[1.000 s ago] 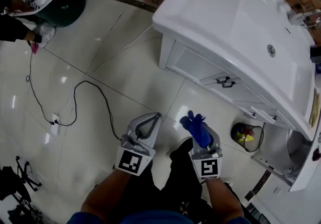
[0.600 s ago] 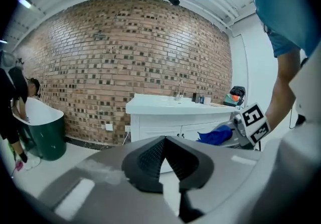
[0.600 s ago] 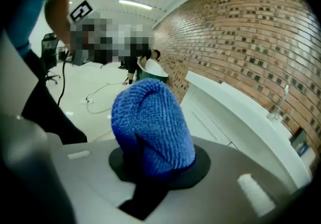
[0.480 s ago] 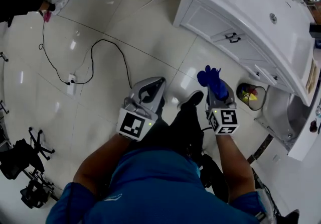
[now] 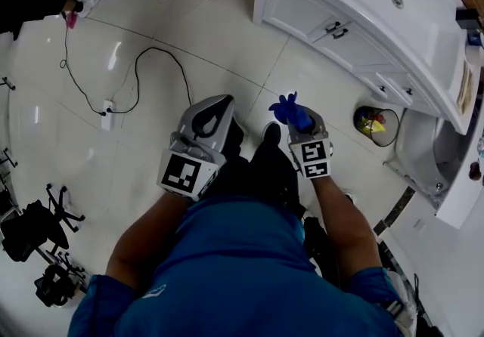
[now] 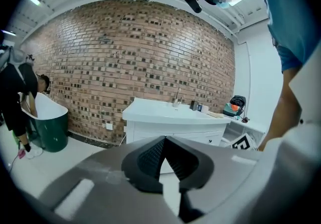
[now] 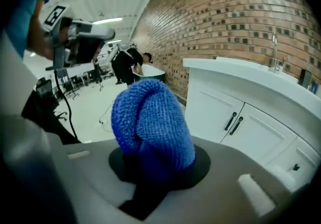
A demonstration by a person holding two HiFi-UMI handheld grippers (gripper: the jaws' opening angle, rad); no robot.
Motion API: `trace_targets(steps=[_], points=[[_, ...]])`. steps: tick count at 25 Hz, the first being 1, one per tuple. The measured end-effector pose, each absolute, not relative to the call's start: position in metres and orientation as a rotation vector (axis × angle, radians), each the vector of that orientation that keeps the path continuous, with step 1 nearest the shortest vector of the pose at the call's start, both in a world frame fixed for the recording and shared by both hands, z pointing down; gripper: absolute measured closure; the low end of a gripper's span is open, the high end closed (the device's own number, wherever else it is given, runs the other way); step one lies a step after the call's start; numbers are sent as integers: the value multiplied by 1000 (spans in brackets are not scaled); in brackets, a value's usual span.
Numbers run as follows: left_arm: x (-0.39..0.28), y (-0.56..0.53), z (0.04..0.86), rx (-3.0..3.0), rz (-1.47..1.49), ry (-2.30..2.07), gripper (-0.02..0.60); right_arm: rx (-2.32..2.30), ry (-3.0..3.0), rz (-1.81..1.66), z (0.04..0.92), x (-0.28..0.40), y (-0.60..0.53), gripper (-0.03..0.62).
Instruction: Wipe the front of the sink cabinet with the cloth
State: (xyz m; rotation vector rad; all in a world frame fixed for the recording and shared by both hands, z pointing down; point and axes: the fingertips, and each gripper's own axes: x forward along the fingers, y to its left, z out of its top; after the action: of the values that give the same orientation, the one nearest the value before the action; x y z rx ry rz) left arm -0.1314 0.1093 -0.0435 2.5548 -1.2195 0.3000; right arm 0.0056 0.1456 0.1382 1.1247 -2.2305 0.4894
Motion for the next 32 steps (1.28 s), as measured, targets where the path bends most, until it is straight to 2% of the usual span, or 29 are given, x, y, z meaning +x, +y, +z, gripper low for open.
trace_targets(steps=[5, 14, 23, 32], points=[[-105, 148, -38, 2506, 358, -1265, 580, 1080, -2257, 390, 117, 51, 174, 528], [-83, 178, -79, 2517, 298, -1365, 580, 1612, -2352, 472, -32, 105, 172, 526], [-106, 203, -115, 2606, 230, -1338, 580, 1716, -2391, 402, -86, 74, 213, 526], [-171, 244, -121, 2699, 228, -1208, 580, 1861, -2234, 357, -102, 1, 274, 525]])
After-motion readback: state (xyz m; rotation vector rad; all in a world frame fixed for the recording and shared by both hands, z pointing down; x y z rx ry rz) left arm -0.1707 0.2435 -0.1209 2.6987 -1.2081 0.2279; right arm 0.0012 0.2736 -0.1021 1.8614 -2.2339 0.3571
